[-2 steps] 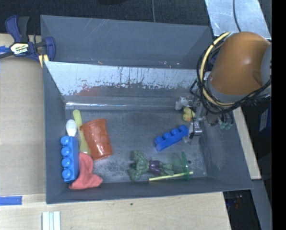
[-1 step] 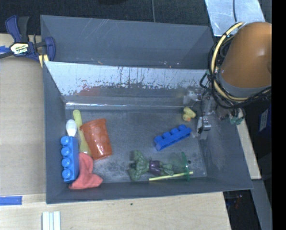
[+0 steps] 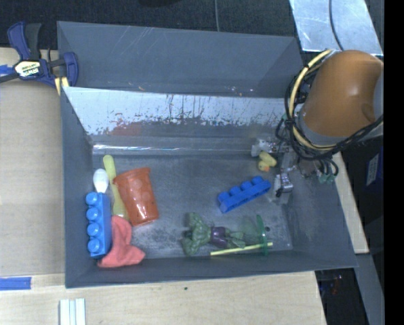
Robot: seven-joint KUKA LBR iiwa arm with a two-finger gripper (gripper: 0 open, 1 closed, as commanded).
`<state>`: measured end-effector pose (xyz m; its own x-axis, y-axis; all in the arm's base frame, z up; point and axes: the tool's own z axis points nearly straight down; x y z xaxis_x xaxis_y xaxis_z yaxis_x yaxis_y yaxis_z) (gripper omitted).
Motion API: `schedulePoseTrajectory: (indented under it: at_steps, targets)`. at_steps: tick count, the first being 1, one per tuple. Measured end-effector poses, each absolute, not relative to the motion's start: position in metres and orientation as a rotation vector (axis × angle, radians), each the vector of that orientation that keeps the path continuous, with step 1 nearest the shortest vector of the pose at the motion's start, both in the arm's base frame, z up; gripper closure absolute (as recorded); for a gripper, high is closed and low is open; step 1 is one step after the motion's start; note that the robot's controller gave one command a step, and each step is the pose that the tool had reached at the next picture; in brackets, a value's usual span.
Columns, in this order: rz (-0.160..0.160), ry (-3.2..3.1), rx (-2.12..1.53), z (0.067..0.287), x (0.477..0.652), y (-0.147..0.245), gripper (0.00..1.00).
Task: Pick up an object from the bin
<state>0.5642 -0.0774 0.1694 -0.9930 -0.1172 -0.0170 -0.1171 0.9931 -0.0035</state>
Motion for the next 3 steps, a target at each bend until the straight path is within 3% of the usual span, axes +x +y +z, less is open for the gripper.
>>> schedulePoseTrajectory:
  at_steps: [1,2,3]
  targets:
    - [-0.003,3.12,-0.046,0.13,0.538,-0.046,0.0]
    - [-0.011,3.093,-0.415,0.071,0.526,-0.072,1.0]
    - [-0.011,3.093,-0.416,0.071,0.526,-0.072,1.0]
